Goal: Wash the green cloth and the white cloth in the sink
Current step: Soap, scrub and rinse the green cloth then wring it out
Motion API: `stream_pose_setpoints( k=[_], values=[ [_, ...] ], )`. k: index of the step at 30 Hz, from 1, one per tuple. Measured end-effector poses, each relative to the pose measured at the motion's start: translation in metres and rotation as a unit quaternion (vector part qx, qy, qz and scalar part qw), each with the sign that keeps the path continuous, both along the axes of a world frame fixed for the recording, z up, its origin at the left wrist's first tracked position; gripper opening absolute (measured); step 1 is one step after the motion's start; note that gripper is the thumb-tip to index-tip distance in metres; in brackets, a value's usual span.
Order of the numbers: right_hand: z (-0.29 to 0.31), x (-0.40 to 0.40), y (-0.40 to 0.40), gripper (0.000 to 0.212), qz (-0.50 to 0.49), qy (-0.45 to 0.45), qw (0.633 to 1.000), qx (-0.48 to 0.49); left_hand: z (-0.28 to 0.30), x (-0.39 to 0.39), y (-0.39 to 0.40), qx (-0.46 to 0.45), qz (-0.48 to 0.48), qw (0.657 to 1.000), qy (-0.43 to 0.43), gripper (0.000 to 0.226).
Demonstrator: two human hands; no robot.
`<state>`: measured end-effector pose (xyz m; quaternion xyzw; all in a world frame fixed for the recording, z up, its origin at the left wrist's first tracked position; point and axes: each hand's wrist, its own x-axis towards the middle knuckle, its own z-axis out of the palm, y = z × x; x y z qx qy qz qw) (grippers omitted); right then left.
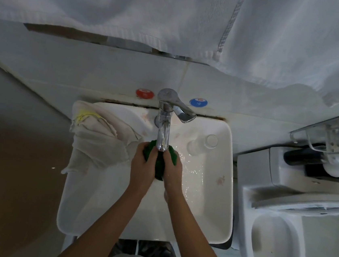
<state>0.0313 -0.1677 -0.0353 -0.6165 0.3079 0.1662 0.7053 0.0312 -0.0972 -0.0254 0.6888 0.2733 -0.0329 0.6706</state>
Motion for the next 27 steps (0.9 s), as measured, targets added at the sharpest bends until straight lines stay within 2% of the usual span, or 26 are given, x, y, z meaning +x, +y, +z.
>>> stream_pose_setpoints(
  k=[4, 6, 8, 10, 13, 15, 18, 19, 21, 24, 27],
  values=[
    [0.01, 0.01, -0.025, 0.025, 0.088, 0.016, 0.996, 0.029, 0.002, 0.004, 0.016, 0.02, -0.063, 0.998, -0.004, 0.047],
    [0.011, 0.012, -0.035, 0.028, 0.122, 0.034, 0.989, 0.07, 0.005, 0.006, 0.021, 0.035, -0.078, 0.996, -0.005, 0.052],
    [0.012, 0.012, -0.036, 0.035, 0.124, 0.05, 0.986, 0.103, 0.007, 0.008, 0.021, 0.035, -0.083, 0.996, -0.015, 0.044],
    [0.011, 0.011, -0.03, 0.037, 0.098, 0.04, 0.99, 0.097, 0.006, 0.006, 0.019, 0.043, -0.083, 0.995, -0.033, 0.029],
    [0.013, 0.013, -0.02, 0.02, 0.047, 0.014, 0.998, 0.033, 0.003, 0.007, 0.018, 0.084, -0.084, 0.992, -0.05, 0.012],
    [0.012, 0.012, -0.018, 0.025, 0.023, 0.004, 1.0, 0.013, 0.005, 0.007, 0.016, 0.087, -0.093, 0.991, -0.03, 0.017],
    [0.007, 0.008, -0.013, 0.027, 0.02, -0.002, 1.0, 0.003, 0.004, 0.007, 0.008, 0.03, -0.052, 0.996, 0.06, 0.032],
    [0.006, 0.007, -0.011, 0.024, 0.024, -0.009, 1.0, 0.002, 0.003, 0.008, 0.004, 0.017, -0.03, 0.997, 0.07, 0.029],
    [0.003, 0.005, -0.004, 0.006, 0.036, -0.035, 0.999, -0.015, 0.001, 0.009, -0.003, 0.053, -0.013, 0.997, 0.057, 0.022],
    [0.004, 0.002, 0.008, 0.033, 0.023, -0.007, 0.997, -0.071, 0.002, 0.007, -0.007, 0.142, -0.003, 0.988, 0.067, 0.021],
    [0.004, -0.001, 0.012, 0.041, -0.012, 0.013, 0.996, -0.083, -0.002, 0.004, -0.006, 0.176, 0.018, 0.982, 0.07, 0.027]
  ],
)
